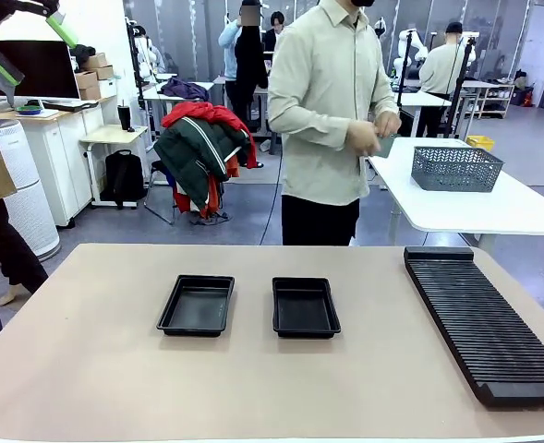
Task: Inspect and transfer BCBs to ESD trays.
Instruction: Pick up the Blank PCB from the PCB Rack and place it in the left ESD tray.
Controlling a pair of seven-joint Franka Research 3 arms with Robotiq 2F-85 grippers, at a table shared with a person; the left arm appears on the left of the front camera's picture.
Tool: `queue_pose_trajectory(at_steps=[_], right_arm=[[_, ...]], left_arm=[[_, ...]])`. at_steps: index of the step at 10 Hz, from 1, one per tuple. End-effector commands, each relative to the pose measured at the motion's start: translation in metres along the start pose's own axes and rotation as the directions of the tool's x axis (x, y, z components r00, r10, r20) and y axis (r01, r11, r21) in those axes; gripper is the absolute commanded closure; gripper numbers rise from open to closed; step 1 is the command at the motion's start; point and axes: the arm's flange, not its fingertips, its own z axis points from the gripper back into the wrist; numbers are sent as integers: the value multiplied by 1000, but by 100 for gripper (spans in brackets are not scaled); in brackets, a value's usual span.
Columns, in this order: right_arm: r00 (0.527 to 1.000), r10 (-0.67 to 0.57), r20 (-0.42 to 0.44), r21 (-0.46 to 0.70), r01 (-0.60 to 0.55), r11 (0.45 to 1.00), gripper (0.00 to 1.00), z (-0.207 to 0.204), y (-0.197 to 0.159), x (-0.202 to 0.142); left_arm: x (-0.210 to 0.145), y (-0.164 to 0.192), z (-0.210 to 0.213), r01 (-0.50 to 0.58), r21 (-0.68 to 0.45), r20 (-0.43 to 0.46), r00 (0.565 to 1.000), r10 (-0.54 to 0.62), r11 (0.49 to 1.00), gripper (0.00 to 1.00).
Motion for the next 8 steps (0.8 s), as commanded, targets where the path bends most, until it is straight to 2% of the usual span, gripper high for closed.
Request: queue_pose_trajectory(at_steps=[1,8], right_arm=[[1000,7,1,4,-7,1000,0,0,1,-1],[1000,7,1,4,-7,1000,0,0,1,-1]], left_arm=[[-1,1,-1,-2,-4,1,1000,2,1000,0],[-1,1,-1,-2,-4,1,1000,2,1000,0]])
